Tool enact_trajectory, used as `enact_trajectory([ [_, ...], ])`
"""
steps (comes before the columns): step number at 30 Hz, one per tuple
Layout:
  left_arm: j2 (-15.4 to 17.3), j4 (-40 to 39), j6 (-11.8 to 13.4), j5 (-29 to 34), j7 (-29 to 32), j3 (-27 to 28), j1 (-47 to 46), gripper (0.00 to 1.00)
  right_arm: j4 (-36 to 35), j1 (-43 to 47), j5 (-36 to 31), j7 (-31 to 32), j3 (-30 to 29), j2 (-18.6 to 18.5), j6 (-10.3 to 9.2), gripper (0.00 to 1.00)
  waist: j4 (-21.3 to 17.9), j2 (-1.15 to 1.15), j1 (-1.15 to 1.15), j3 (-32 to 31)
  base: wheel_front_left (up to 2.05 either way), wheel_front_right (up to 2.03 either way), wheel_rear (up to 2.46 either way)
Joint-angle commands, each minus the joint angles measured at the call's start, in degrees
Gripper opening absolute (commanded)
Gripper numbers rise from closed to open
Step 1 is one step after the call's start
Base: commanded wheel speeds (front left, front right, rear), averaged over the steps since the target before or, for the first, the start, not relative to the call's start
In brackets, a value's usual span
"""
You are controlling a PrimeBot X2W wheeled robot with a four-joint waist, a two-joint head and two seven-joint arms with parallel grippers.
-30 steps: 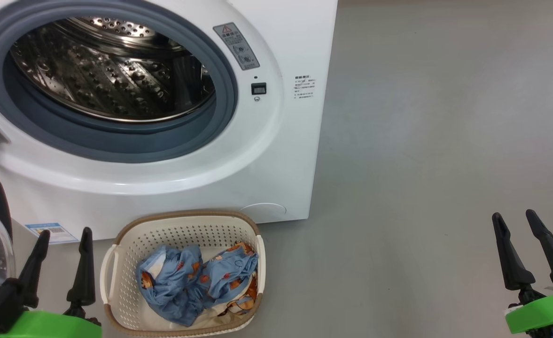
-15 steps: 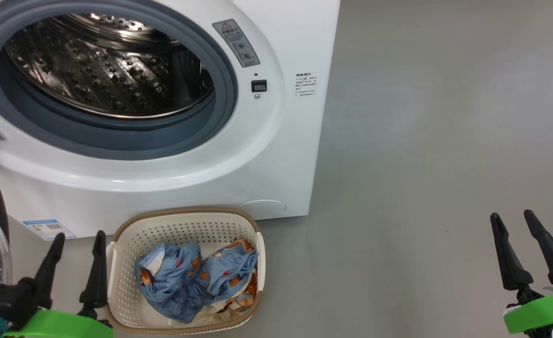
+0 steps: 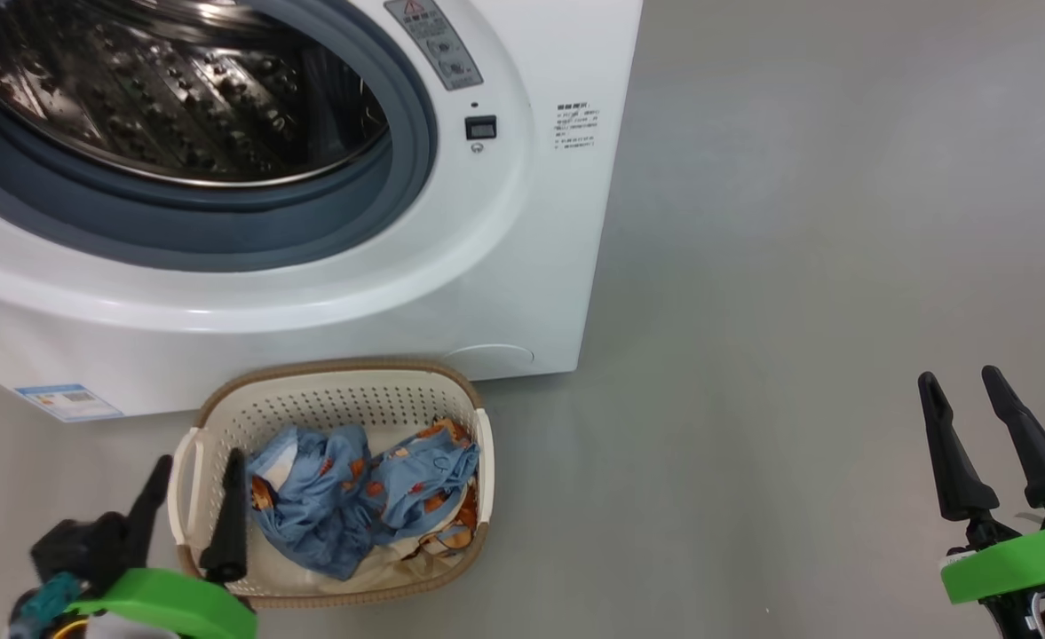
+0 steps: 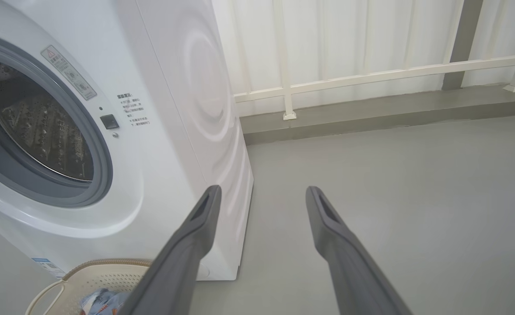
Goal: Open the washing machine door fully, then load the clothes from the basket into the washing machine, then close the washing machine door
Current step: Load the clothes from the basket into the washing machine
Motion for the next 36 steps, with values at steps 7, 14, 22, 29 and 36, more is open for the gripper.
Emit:
enact_trajectory([
  [7, -1.38, 7.72, -0.29, -0.69, 0.65, -1.34, -7.67, 1.0, -1.8, -3.74, -1.14, -0.7, 1.48, -0.33, 0.32, 1.0, -0.95, 0.0, 0.0, 5.75, 0.0, 0.0, 0.0],
  [14, -2.82, 16.38, -0.69, -1.35, 0.93, -3.92, -14.39, 1.0, -2.28, -6.66, -1.69, -0.7, 1.79, 0.48, 0.32, 1.0, -2.08, 0.0, 0.0, 10.47, 0.0, 0.0, 0.0],
  [22, -2.97, 26.5, -0.93, -2.43, 0.78, -8.33, -21.59, 1.0, -2.48, -10.4, -2.39, -0.7, 3.24, 1.95, 0.32, 1.0, -4.59, 0.0, 0.0, 15.68, 0.0, 0.0, 0.0],
  [29, -2.17, 32.19, -0.95, -5.49, 0.9, -13.1, -26.04, 1.0, -2.62, -12.41, -2.77, -0.7, 3.73, 3.28, 0.32, 1.0, -6.31, 0.0, 0.0, 19.39, 0.0, 0.0, 0.0],
  [36, -1.34, 36.12, -0.96, -8.45, 1.01, -17.38, -29.95, 1.0, -3.07, -14.29, -3.06, -0.7, 4.04, 3.69, 0.32, 1.0, -7.32, 0.0, 0.0, 22.32, 0.0, 0.0, 0.0],
])
